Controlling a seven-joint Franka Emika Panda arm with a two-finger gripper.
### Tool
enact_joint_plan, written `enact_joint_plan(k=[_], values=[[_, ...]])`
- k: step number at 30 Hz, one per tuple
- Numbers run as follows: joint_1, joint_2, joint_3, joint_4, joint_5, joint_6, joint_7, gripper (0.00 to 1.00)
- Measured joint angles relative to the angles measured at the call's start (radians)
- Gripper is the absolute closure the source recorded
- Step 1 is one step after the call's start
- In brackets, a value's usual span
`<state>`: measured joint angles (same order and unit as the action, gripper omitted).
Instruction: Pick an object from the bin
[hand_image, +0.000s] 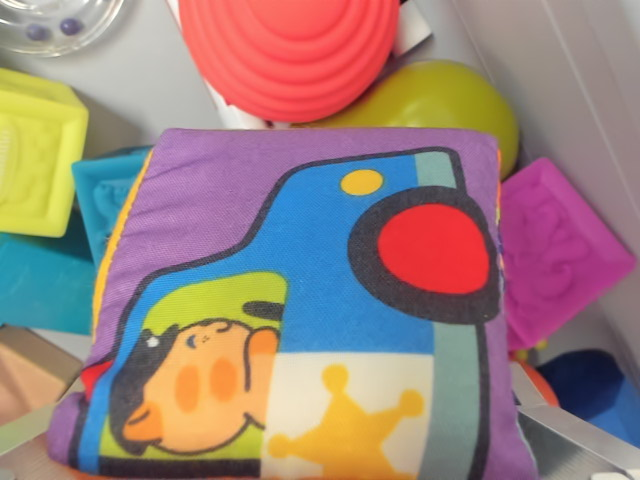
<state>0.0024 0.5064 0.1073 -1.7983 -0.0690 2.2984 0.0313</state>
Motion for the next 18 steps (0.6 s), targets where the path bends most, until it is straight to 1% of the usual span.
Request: enact_joint_plan(k=[7,18], values=[[-0.001,-0.037,0.002,0.010,0.005,-0.046,-0.003,1.00],[-0.002,-0.099,0.004,0.045,0.015,-0.141,-0.010,1.00]])
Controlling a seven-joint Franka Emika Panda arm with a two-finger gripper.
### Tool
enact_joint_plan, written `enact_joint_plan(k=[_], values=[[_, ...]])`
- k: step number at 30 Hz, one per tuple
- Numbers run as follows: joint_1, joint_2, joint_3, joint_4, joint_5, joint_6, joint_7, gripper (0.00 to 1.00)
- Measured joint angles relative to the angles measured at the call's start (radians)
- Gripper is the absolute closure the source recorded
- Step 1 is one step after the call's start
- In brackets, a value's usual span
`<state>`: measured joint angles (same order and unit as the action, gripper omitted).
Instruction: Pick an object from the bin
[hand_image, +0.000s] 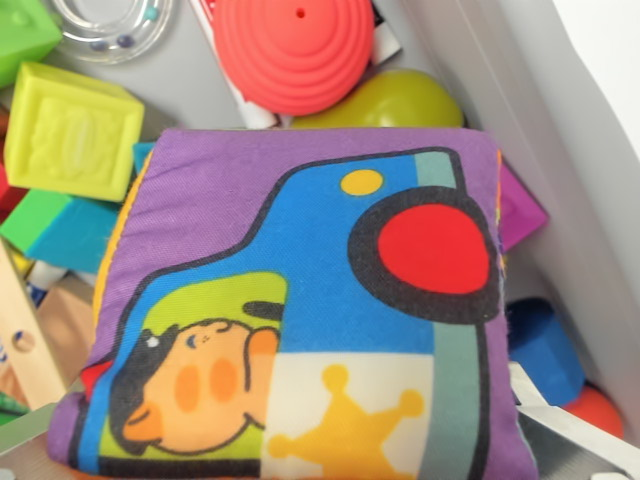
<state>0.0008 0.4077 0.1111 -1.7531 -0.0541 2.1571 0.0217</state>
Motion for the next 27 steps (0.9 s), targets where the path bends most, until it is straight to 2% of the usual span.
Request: enact_joint_plan(k=[18,27], values=[[0.000,-0.072,0.002,0.097,0.011,-0.166,-0.008,1.00],[0.000,-0.087,0.002,0.154,0.013,-0.239,-0.010,1.00]])
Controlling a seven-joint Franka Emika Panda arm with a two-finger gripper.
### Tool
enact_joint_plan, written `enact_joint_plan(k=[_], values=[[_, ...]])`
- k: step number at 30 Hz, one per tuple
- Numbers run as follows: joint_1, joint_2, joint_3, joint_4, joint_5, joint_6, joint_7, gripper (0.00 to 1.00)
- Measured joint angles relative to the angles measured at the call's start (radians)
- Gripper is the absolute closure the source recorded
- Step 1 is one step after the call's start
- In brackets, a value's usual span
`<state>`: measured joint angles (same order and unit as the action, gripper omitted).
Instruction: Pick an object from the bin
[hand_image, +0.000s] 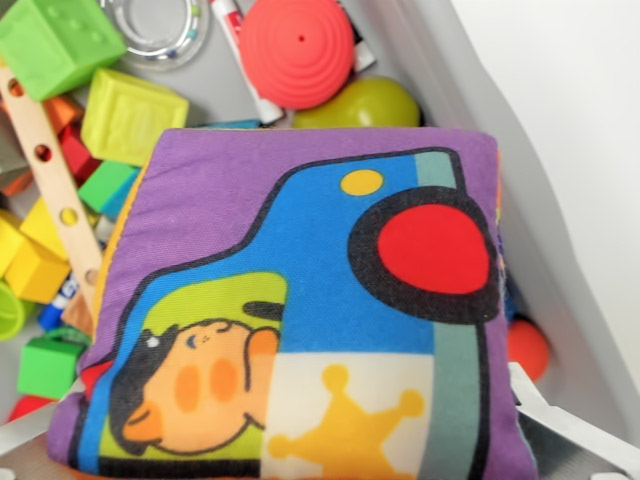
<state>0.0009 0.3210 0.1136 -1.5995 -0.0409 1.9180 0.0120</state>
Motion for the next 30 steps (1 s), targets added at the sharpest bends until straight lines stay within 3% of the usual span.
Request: enact_joint_plan(k=[17,30], values=[[0.001,-0.012,0.001,0.103,0.002,-0.115,-0.002,1.00],[0.002,-0.012,0.001,0.132,0.002,-0.145,-0.003,1.00]])
